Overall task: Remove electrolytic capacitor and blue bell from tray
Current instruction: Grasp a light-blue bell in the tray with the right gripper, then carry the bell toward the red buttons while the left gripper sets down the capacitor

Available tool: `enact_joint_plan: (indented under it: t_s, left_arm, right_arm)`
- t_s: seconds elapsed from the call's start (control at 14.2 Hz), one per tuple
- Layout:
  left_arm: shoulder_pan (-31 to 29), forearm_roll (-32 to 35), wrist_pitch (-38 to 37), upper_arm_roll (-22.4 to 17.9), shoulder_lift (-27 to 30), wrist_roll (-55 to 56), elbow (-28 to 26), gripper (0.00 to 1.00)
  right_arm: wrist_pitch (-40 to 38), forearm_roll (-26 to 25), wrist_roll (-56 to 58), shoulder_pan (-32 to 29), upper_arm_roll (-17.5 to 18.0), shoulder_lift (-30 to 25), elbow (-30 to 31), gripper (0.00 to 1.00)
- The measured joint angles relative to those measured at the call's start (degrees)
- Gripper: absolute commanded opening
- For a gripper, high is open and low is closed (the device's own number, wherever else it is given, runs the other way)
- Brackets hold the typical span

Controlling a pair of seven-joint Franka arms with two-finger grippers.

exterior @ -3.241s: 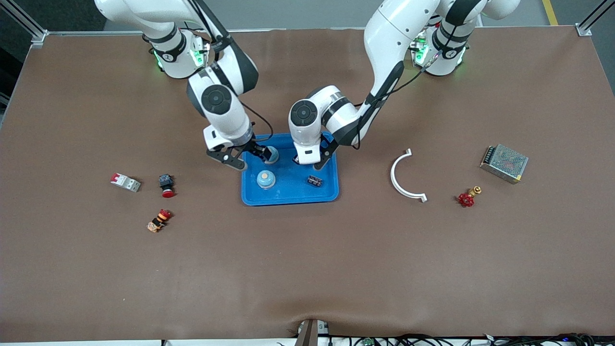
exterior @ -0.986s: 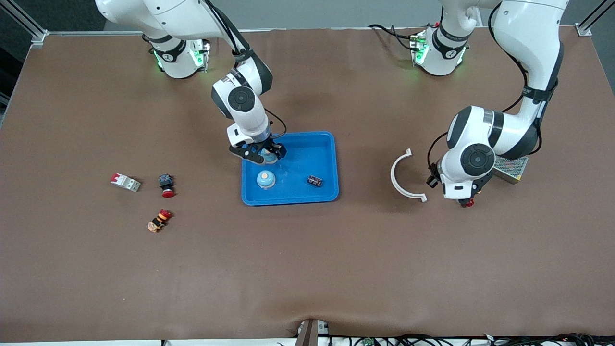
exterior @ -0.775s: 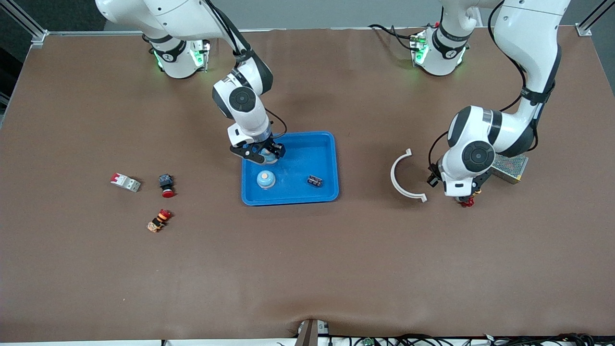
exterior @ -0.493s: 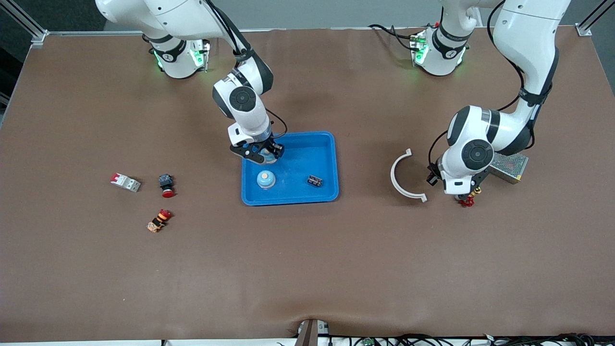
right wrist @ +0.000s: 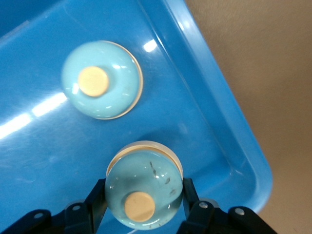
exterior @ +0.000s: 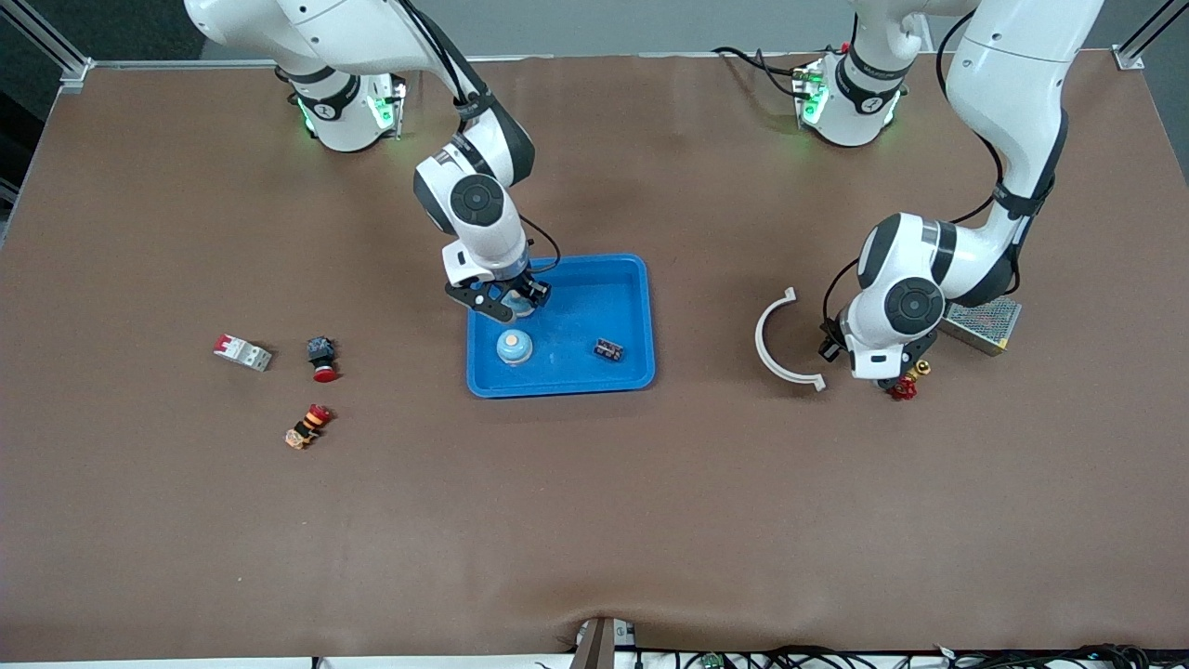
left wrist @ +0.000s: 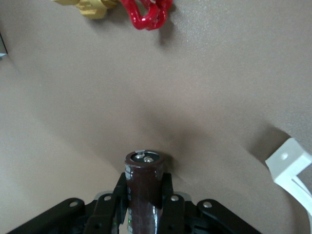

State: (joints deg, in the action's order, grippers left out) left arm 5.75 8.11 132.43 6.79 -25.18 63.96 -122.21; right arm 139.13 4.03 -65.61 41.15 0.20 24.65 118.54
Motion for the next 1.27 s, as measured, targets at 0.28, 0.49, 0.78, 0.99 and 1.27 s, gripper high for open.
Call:
enact_joint_plan:
  t_s: [0.28,0.49,0.78,0.99,1.27]
  left_arm:
    - [-0.04,0.0,0.0,0.0,0.0,3.34,-0.55,0.13]
    - [0.0,0.0,-0.02,0.07,0.33,5.89,-1.77,0.14]
    - [0.01,0.0,-0.03,0.11,2.12,6.18,-4.87,0.15]
    - [0.02,0.0,-0.03,0.3,2.96,6.78,-6.35,0.24]
    - [0.06,0.03,-0.05,0.47,3.76,6.99,-7.73,1.0]
  right_arm:
    - [-9.43,-0.78,1.89,-0.85,-1.34,-0.44,-5.64,0.0]
    - [-10.73,-1.2,6.29,-3.41,-1.64,-0.93,-5.93,0.0]
    - [-10.78,-3.12,14.59,-9.04,-1.8,-1.53,-5.97,0.0]
    - [-12.0,-3.13,23.86,-15.11,-1.99,-2.77,-5.97,0.0]
    - [-12.42,-3.15,34.04,-21.45,-2.06,-4.3,-5.23,0.0]
